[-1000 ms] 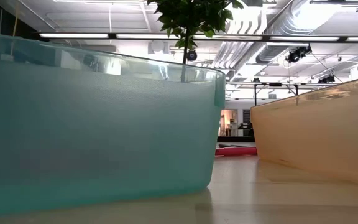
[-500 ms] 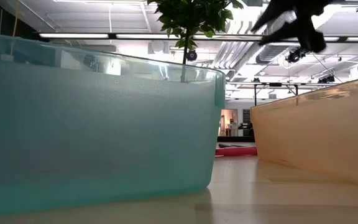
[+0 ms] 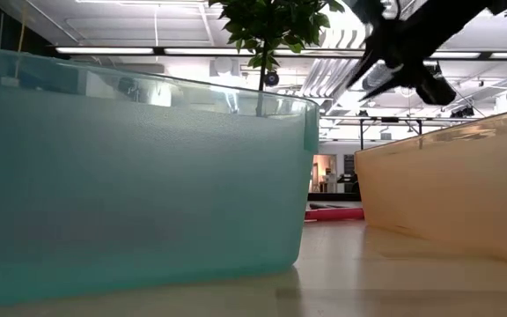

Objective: Sort pens & pencils
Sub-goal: Put the bottom right black pen into the green bin

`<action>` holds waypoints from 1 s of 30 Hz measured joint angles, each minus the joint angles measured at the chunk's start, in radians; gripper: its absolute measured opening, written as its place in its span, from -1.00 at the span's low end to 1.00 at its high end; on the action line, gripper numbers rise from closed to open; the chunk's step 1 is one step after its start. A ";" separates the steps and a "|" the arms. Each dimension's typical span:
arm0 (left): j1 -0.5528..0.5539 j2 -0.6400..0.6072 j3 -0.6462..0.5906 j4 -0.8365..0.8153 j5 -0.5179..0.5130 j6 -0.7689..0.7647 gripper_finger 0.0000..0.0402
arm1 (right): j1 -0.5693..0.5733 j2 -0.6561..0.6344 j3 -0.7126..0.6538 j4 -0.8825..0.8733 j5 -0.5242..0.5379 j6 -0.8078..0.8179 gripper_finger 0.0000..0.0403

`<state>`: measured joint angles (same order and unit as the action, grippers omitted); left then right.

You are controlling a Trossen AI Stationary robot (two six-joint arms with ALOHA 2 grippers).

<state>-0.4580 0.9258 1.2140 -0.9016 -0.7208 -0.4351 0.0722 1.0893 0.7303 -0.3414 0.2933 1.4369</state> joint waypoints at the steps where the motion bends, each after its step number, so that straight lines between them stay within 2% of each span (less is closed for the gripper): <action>1: 0.000 -0.002 0.000 -0.014 0.007 -0.003 -0.52 | -0.018 0.022 0.012 0.000 -0.017 0.006 -0.48; 6: 0.000 -0.009 0.000 -0.096 0.017 -0.011 -0.52 | -0.079 0.155 0.120 -0.162 -0.087 0.005 -0.48; 11: 0.000 -0.015 0.000 -0.136 0.022 -0.012 -0.52 | -0.104 0.280 0.300 -0.418 -0.094 -0.002 -0.48; 16: 0.000 -0.019 0.000 -0.160 0.037 -0.012 -0.52 | -0.130 0.403 0.454 -0.600 -0.130 0.003 -0.48; 24: 0.000 -0.018 0.000 -0.188 0.069 0.039 -0.52 | -0.138 0.531 0.474 -0.629 -0.218 0.075 -0.48; 30: 0.000 -0.018 0.000 -0.226 0.085 0.049 -0.52 | -0.116 0.564 0.471 -0.628 -0.226 0.128 -0.48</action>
<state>-0.4583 0.9073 1.2140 -1.1276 -0.6353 -0.3859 -0.0434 1.6532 1.2011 -0.9690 0.0674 1.5654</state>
